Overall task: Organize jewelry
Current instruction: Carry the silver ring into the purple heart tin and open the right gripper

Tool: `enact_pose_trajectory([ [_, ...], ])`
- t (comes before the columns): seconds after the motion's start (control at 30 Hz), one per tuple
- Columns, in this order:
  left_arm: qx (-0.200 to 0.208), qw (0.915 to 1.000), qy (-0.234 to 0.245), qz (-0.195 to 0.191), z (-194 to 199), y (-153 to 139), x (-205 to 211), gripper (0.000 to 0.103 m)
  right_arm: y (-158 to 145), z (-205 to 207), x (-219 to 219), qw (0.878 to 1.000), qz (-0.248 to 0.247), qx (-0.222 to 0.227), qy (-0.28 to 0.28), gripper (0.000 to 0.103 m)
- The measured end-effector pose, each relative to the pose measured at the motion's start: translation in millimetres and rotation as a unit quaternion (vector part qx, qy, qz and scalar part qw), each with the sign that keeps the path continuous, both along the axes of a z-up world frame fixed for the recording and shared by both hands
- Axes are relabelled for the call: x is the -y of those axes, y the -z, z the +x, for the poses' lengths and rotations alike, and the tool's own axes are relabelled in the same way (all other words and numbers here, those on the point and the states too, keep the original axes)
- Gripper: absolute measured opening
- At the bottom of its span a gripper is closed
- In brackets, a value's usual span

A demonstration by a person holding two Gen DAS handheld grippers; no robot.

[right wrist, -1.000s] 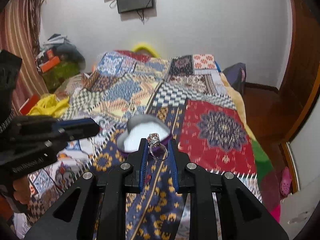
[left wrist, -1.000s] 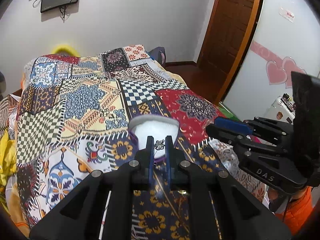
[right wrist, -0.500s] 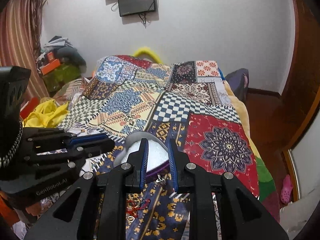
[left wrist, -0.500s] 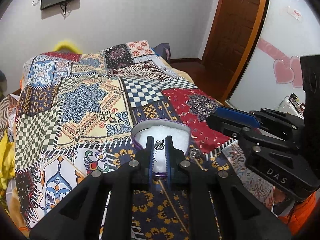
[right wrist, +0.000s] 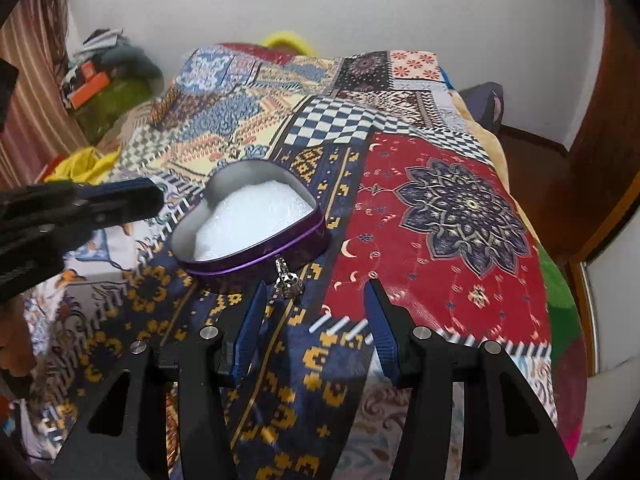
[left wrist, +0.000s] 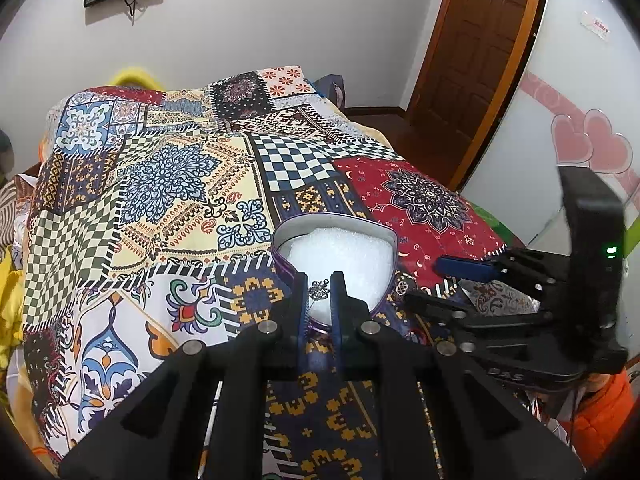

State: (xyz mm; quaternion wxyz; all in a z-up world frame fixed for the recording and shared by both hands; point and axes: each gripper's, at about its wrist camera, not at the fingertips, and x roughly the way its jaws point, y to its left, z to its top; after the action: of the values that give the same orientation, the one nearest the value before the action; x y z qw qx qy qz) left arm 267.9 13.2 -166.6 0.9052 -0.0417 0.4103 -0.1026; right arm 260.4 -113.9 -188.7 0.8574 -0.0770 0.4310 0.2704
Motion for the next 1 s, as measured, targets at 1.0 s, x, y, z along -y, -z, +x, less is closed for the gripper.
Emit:
enact_pose_trajectory([
  [1.0,-0.009,0.9997,0.021,0.000,22.4,2.4,10.7,0.009,-46.8,14.9,-23.4,0.997,0.050,0.044,-0.032,0.014],
])
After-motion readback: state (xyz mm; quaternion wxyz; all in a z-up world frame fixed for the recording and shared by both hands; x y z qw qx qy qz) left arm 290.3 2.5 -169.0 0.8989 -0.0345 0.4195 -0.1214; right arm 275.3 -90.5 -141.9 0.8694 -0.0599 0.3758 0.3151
